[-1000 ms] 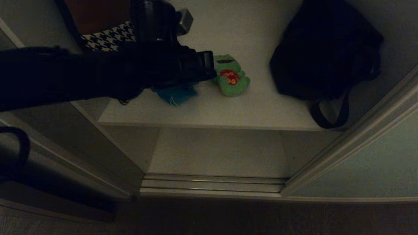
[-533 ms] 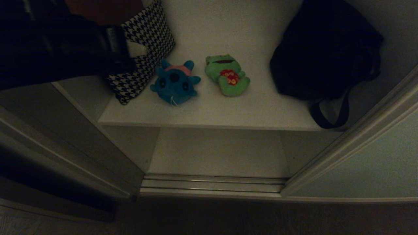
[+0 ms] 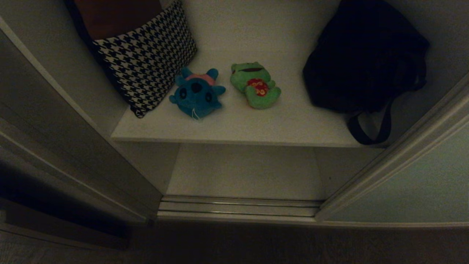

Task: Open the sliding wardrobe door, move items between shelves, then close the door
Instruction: Close the door

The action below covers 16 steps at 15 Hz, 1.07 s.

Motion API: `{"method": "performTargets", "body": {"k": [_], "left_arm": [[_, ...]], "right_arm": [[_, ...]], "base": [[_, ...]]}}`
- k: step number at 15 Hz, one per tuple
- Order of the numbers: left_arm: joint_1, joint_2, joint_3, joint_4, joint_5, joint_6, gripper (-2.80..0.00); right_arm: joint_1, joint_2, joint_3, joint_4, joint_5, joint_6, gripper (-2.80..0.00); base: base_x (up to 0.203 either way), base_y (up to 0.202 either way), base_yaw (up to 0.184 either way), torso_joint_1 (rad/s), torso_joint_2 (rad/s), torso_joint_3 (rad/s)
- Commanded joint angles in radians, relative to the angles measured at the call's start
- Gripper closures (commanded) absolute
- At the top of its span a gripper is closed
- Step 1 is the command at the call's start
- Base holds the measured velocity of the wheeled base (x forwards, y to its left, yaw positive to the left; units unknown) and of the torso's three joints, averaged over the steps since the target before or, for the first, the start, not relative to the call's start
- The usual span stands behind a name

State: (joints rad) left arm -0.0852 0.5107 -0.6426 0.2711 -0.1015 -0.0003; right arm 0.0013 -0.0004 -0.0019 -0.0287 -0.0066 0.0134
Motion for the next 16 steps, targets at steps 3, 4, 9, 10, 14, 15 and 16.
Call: {"method": "performTargets", "body": {"k": [3, 4, 9, 10, 14, 15, 16], "left_arm": [[0.072, -0.47, 0.347, 0.023, -0.007, 0.056, 0.0], [0.082, -0.502, 0.412, 0.025, -0.007, 0.066, 0.0], [0.093, -0.514, 0.595, -0.145, 0.046, 0.114, 0.0], [0.093, -0.513, 0.608, -0.188, 0.047, 0.108, 0.0], [0.093, -0.512, 0.619, -0.214, 0.071, 0.06, 0.0], [0.093, -0.512, 0.617, -0.213, 0.072, 0.045, 0.0], [0.093, -0.512, 0.618, -0.214, 0.074, 0.049, 0.0]], "right_arm": [[0.0, -0.003, 0.001, 0.0, 0.0, 0.0, 0.0], [0.0, -0.003, 0.0, 0.0, 0.0, 0.0, 0.0], [0.0, -0.003, 0.002, 0.0, 0.0, 0.0, 0.0], [0.0, -0.003, 0.002, 0.0, 0.0, 0.0, 0.0], [0.0, -0.003, 0.002, -0.001, 0.0, 0.0, 0.0], [0.0, -0.003, 0.002, 0.0, 0.0, 0.0, 0.0], [0.0, -0.003, 0.001, 0.0, 0.0, 0.0, 0.0]], "base": [[0.0, 0.0, 0.0, 0.0, 0.0, 0.0], [0.0, 0.0, 0.0, 0.0, 0.0, 0.0], [0.0, 0.0, 0.0, 0.0, 0.0, 0.0], [0.0, 0.0, 0.0, 0.0, 0.0, 0.0], [0.0, 0.0, 0.0, 0.0, 0.0, 0.0], [0.0, 0.0, 0.0, 0.0, 0.0, 0.0], [0.0, 0.0, 0.0, 0.0, 0.0, 0.0]]}}
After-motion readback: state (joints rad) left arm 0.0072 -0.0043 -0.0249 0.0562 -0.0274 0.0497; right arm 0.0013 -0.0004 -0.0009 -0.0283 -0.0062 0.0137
